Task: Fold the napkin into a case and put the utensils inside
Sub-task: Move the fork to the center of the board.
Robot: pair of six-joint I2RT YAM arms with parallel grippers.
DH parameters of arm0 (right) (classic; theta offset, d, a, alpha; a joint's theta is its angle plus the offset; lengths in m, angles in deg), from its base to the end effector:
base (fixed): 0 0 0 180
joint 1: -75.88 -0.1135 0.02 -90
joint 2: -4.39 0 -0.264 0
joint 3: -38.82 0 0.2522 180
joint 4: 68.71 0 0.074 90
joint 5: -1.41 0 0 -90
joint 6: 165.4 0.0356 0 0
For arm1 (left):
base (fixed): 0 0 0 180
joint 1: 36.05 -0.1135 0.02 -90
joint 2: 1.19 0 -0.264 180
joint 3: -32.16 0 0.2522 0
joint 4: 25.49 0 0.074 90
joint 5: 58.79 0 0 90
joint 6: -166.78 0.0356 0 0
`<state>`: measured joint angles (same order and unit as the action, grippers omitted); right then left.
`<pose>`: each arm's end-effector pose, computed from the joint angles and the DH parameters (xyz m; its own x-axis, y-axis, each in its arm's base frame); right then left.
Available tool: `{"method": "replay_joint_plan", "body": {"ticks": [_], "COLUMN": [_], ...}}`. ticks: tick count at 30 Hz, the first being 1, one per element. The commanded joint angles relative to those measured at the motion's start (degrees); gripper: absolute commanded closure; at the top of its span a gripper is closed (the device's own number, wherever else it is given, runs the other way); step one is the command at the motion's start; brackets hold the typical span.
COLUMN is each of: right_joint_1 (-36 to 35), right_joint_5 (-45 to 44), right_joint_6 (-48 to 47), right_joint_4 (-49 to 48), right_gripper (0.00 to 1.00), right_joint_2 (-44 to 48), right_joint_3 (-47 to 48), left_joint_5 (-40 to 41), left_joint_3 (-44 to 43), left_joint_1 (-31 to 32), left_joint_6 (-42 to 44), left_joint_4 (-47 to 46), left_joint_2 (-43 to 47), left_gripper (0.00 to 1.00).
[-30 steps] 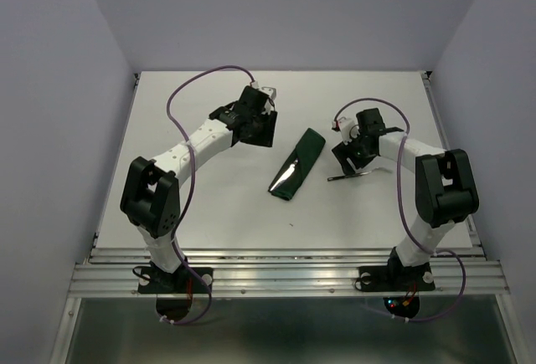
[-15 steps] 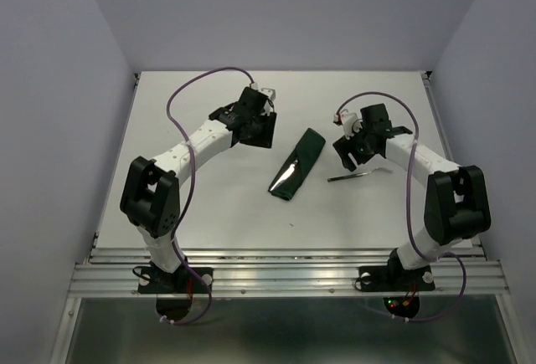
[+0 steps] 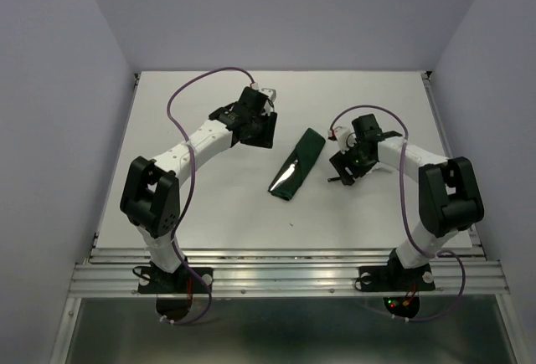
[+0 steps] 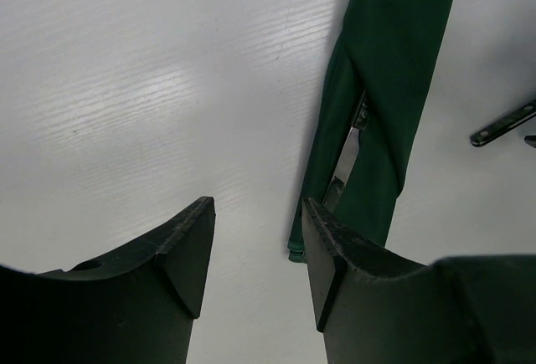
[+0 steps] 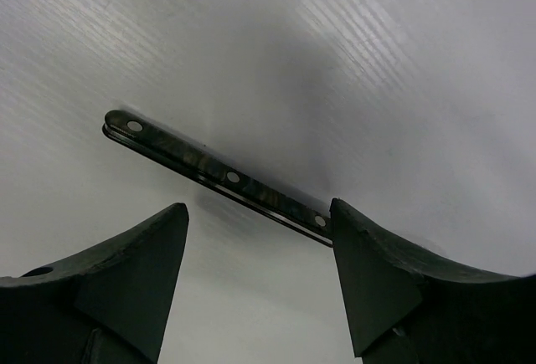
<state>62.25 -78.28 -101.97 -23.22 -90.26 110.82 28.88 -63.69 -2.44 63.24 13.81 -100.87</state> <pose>0.3044 0.0804 0.1783 -0.6740 -0.6163 -0.4073 -0.6687 0.7433 -0.0180 0.3290 -0.2204 0.2820 -0.6888 0.1769 -0.7030 0.4284 0.8816 -0.1979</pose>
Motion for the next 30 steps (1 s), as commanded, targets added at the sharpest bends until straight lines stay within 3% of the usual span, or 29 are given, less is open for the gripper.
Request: {"method": "replay_joint_plan", "body": {"ticks": [1, 7, 21, 24, 30], "right_joint_1": [-0.70, -0.70, -0.70, 0.79, 7.55], "right_joint_5": [-0.55, -2.57, 0.68, 1.73, 17.09], "right_joint_6": [-0.33, -0.15, 5.81, 11.61, 25.05], "right_joint_4": [1.32, -0.87, -2.19, -2.19, -3.42], "right_gripper": [0.27, 0.38, 0.85, 0.86, 0.96], "right_joint_2": [-1.06, -3.34, -5.36, -8.17, -13.88], "right_joint_3": [1.61, 1.70, 5.04, 7.75, 10.40], "left_joint_5": [0.22, 0.04, -0.13, -0.13, -0.22], "left_joint_3": [0.52, 0.35, 1.14, 1.40, 2.01], "left_joint_1": [-0.38, -0.38, -0.29, -0.29, -0.29], "left_joint_6": [0.71, 0.71, 0.80, 0.80, 0.80], "left_joint_4": [-0.49, -0.49, -0.84, -0.76, -1.02], "left_joint_2": [1.33, 1.15, 1.50, 1.86, 2.56], "left_gripper": [0.43, 0.43, 0.43, 0.43, 0.43]}}
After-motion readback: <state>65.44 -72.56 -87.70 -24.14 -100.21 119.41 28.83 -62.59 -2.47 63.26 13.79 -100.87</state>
